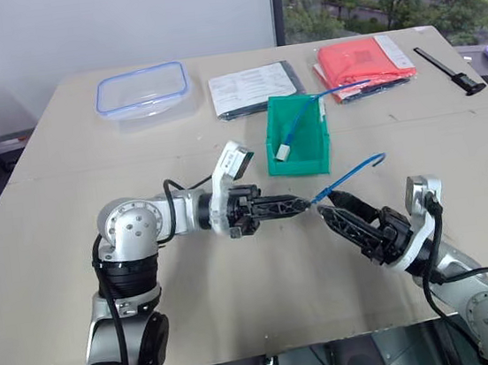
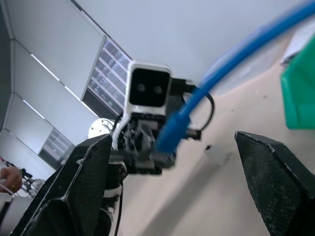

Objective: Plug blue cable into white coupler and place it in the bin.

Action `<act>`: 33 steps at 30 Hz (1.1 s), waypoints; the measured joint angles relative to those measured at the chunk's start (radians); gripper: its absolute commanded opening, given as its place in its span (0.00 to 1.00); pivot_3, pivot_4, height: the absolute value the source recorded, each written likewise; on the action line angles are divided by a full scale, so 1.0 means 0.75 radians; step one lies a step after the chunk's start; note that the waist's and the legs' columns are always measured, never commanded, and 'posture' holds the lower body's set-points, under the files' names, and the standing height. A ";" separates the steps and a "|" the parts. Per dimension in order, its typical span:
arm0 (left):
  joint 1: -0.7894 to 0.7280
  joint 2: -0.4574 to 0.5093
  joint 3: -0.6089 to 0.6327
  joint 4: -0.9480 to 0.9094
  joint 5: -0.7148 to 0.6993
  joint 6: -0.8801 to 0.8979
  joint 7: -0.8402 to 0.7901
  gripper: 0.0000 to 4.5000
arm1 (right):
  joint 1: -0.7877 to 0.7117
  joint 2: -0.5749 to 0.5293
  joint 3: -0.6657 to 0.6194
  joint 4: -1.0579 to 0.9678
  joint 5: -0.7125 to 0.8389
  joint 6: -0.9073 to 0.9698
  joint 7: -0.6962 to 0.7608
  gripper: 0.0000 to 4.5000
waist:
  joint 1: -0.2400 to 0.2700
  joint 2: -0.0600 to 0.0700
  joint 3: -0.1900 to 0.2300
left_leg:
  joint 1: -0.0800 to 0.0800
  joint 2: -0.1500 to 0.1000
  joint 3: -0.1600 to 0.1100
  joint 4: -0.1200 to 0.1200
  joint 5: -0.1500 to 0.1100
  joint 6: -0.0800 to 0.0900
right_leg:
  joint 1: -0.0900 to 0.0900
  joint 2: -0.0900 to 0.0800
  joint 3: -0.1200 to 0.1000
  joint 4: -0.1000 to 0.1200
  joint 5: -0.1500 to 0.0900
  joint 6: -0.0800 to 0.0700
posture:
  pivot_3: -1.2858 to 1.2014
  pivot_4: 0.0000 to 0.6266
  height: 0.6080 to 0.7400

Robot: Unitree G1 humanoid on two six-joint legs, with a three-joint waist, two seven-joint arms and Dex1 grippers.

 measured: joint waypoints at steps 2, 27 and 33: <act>0.000 -0.009 -0.001 0.015 -0.002 0.000 0.021 0.00 | -0.011 0.000 0.009 -0.015 0.023 0.003 -0.027 0.78 | 0.000 0.000 0.000 | 0.000 -0.001 0.000 0.000 0.000 0.000 | 0.000 0.000 0.000 0.000 0.000 0.000 | 0.52 0.24 0.98; 0.160 0.100 -0.204 -0.107 0.189 -0.521 -0.027 0.73 | -0.083 -0.091 0.000 0.052 0.096 0.055 -0.061 0.00 | -0.002 0.000 0.000 | -0.001 -0.001 0.001 -0.001 0.000 0.000 | 0.000 -0.002 0.003 -0.002 0.000 -0.001 | 0.52 0.24 0.98; 0.466 0.194 -0.177 -0.464 0.249 -0.652 0.114 0.73 | -0.166 -0.071 -0.035 0.171 0.058 0.022 -0.031 0.00 | 0.002 0.000 0.000 | -0.001 0.003 0.000 -0.004 0.000 0.000 | -0.001 -0.002 0.005 -0.003 0.000 -0.001 | 0.52 0.24 0.98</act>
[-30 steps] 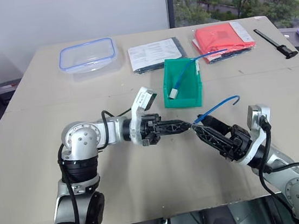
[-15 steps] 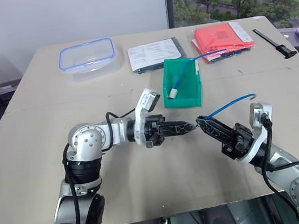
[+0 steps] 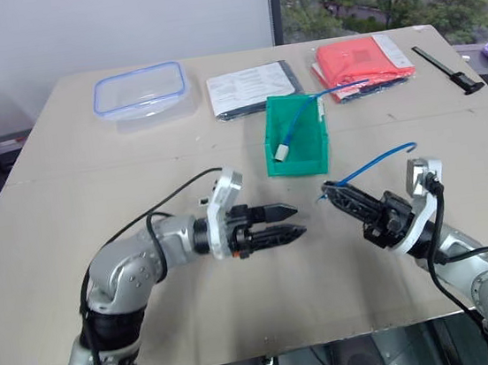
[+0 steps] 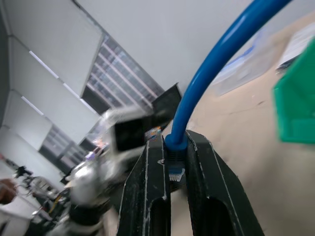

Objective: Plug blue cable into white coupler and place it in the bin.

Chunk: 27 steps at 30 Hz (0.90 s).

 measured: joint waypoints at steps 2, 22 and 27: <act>0.112 0.009 0.098 -0.120 0.040 -0.112 0.076 0.73 | -0.056 0.053 -0.007 0.031 -0.033 -0.044 -0.002 0.00 | -0.001 0.000 0.000 | 0.001 0.000 0.000 0.000 0.000 0.000 | 0.000 0.000 0.000 0.000 0.000 0.000 | 0.52 0.24 0.98; 0.567 -0.246 0.128 0.220 0.929 -0.970 0.752 0.73 | -0.156 0.126 0.011 0.065 -0.259 -0.122 0.019 0.00 | 0.028 -0.001 -0.001 | -0.003 -0.001 0.004 0.000 0.000 0.000 | -0.003 -0.006 -0.001 -0.002 0.000 -0.001 | 0.52 0.24 0.98; 0.456 -0.274 0.122 0.332 0.972 -1.009 0.798 0.73 | -0.184 0.127 0.007 0.083 -0.277 -0.122 0.019 0.00 | 0.028 0.000 -0.001 | -0.003 0.000 0.002 -0.001 0.000 0.000 | -0.003 -0.004 -0.004 -0.001 0.000 0.000 | 0.52 0.24 0.98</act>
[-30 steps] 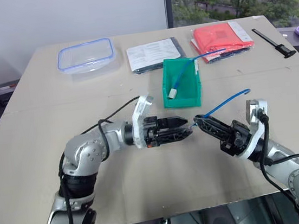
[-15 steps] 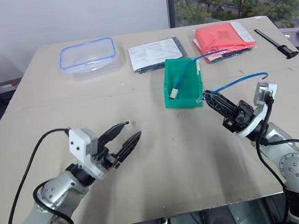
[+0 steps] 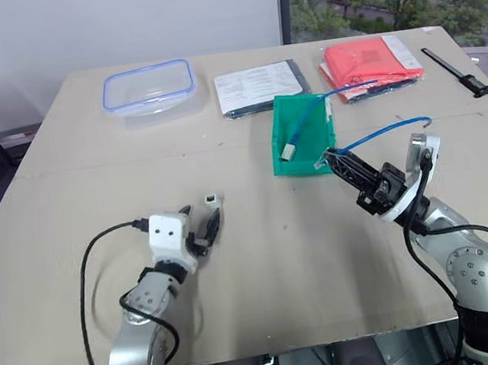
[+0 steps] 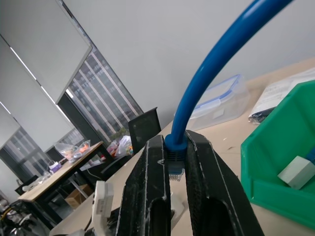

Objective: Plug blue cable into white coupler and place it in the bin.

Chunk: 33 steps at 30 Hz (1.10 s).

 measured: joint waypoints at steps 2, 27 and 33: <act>-0.019 -0.011 -0.001 0.023 0.008 -0.014 0.007 0.73 | 0.000 0.006 -0.002 0.001 -0.001 0.000 -0.002 0.00 | 0.000 0.000 0.000 | 0.000 0.000 0.000 0.000 0.000 0.000 | 0.000 0.000 0.000 0.000 0.000 0.000 | 0.52 0.24 0.98; -0.044 -0.115 -0.090 0.064 0.091 -0.067 0.078 0.73 | 0.036 0.024 -0.003 -0.014 -0.006 0.002 -0.051 0.00 | 0.001 0.000 0.000 | 0.000 -0.001 0.001 0.001 0.000 0.000 | 0.000 0.000 -0.001 0.001 0.000 0.000 | 0.52 0.24 0.98; 0.022 -0.163 -0.106 -0.051 0.102 0.044 0.117 0.73 | 0.056 -0.007 -0.010 -0.044 0.003 0.012 -0.070 0.00 | 0.000 0.000 0.000 | -0.001 0.000 0.000 0.001 0.000 0.000 | 0.000 0.000 0.000 0.000 0.000 0.000 | 0.52 0.24 0.98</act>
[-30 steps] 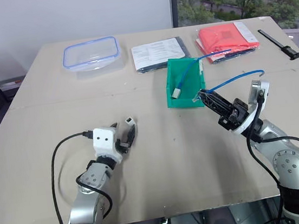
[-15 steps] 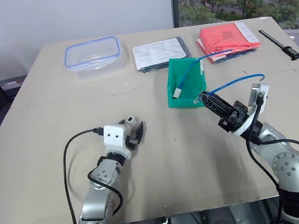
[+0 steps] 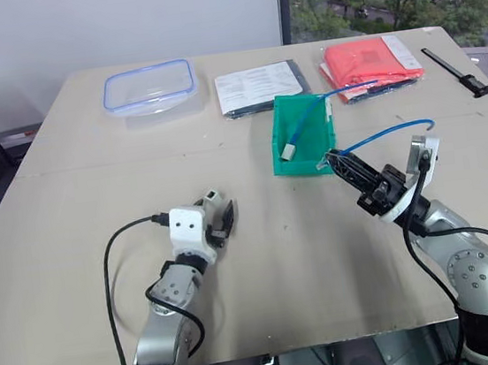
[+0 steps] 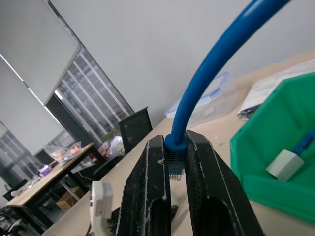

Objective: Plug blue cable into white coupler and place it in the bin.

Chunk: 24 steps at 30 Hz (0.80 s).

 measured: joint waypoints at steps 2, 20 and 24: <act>-0.013 -0.041 0.002 -0.007 0.003 0.039 0.042 0.73 | 0.013 -0.006 -0.005 -0.021 0.004 0.001 -0.011 0.00 | 0.002 0.000 0.000 | 0.000 0.000 -0.001 0.000 0.000 0.000 | 0.000 0.000 0.000 0.000 0.000 0.000 | 0.52 0.24 0.98; -0.149 -0.127 0.044 0.020 0.117 0.221 0.286 0.73 | 0.044 -0.021 -0.031 -0.099 0.049 0.003 -0.083 0.00 | -0.002 0.000 0.000 | -0.003 0.000 -0.003 0.001 0.000 0.000 | -0.002 0.002 -0.002 0.000 0.000 0.000 | 0.52 0.24 0.98; -0.102 -0.116 0.044 -0.017 0.117 0.216 0.280 0.73 | 0.037 -0.021 -0.024 -0.098 0.050 0.003 -0.081 0.00 | -0.004 0.000 0.000 | -0.003 0.000 -0.002 0.001 0.000 0.000 | -0.002 0.002 -0.002 0.000 0.000 0.000 | 0.52 0.24 0.98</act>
